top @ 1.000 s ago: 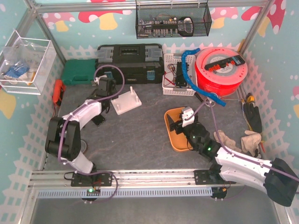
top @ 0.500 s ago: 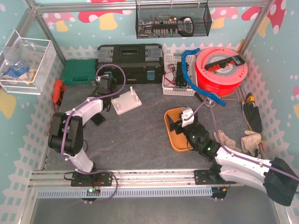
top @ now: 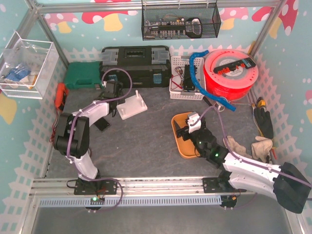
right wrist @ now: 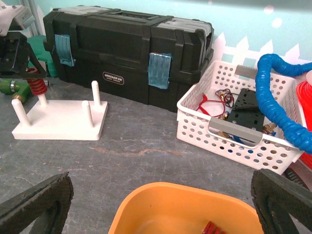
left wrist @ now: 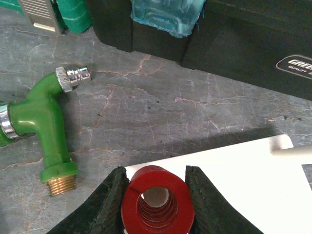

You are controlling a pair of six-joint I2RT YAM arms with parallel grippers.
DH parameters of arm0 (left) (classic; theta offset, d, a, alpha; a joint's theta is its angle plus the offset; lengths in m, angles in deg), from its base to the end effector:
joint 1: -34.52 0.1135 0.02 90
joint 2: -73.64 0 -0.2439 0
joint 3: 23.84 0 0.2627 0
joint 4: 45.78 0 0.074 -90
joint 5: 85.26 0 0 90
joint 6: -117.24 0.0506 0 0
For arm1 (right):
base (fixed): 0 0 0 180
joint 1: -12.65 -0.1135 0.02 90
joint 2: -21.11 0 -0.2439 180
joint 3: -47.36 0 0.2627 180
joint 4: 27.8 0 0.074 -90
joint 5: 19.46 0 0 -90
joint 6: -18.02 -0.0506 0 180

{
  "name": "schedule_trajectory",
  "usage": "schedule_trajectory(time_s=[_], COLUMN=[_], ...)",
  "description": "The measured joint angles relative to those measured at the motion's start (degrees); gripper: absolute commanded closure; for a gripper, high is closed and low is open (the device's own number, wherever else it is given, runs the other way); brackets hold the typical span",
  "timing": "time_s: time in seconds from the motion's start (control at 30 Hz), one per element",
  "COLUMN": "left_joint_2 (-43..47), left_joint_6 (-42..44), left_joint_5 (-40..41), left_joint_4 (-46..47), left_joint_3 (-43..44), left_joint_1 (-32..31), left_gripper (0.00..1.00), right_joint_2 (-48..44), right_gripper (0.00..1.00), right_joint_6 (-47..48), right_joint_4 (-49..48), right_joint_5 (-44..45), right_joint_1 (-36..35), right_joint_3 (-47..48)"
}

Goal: Install the large spring

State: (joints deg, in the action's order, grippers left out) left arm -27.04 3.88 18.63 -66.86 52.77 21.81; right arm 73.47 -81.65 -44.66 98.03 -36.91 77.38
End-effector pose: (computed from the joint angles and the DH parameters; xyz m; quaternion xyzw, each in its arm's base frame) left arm 0.3850 -0.0744 0.1587 -0.1311 0.9094 -0.0110 0.3947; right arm 0.1685 0.1617 0.1954 -0.0950 0.7303 0.1699 0.6548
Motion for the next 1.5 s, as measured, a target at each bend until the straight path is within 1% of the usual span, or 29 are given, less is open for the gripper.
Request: schedule_trajectory(time_s=[0.1,0.23,0.37,0.53,0.67,0.87,0.97,1.13,1.23,1.37,1.47,1.5], left_joint_2=[-0.9,-2.1,-2.3,-2.0,0.8,10.5,14.9,20.7,24.0,27.5,30.0,30.9], left_joint_6=[0.0,0.0,0.0,-0.2,-0.7,-2.2,-2.9,-3.9,-4.3,-4.7,-4.7,-4.7], left_joint_5=[0.0,-0.3,-0.8,-1.7,-2.6,-3.8,-5.0,-6.7,-8.2,-8.7,-8.1,-7.9], left_joint_4=[0.0,0.1,0.2,0.2,0.2,0.7,1.8,3.6,6.2,9.0,11.7,13.0], left_joint_3=[0.3,0.5,0.5,0.5,-0.2,-4.0,-6.7,-12.1,-16.2,-20.4,-23.2,-24.3], left_joint_1=[0.0,0.3,0.4,0.5,0.5,-0.3,-1.8,-5.9,-9.2,-13.9,-17.3,-18.2], left_gripper=[0.62,0.50,0.41,0.34,0.29,0.23,0.17,0.11,0.06,0.02,0.01,0.01], right_joint_2=[0.9,1.9,2.6,3.2,4.0,6.3,6.4,4.1,2.6,1.9,0.6,0.3], right_gripper=[0.01,0.01,0.01,0.01,0.01,0.01,0.02,0.05,0.07,0.17,0.29,0.35], right_joint_6=[0.0,0.0,0.0,-0.7,-3.8,-11.0,-14.3,-21.9,-28.1,-34.3,-37.2,-37.6], right_joint_4=[0.0,0.0,0.1,1.1,5.2,16.6,23.2,36.1,45.8,56.3,61.6,62.8], right_joint_5=[0.0,0.2,0.4,1.9,3.8,4.9,3.7,0.2,-0.7,-1.7,-2.6,-2.9], right_joint_1=[0.0,0.0,0.0,0.0,0.6,2.9,3.4,3.5,3.8,4.0,4.6,5.0], right_joint_3=[0.0,0.0,0.0,0.8,3.6,10.9,13.3,14.7,15.5,17.1,17.6,17.6])
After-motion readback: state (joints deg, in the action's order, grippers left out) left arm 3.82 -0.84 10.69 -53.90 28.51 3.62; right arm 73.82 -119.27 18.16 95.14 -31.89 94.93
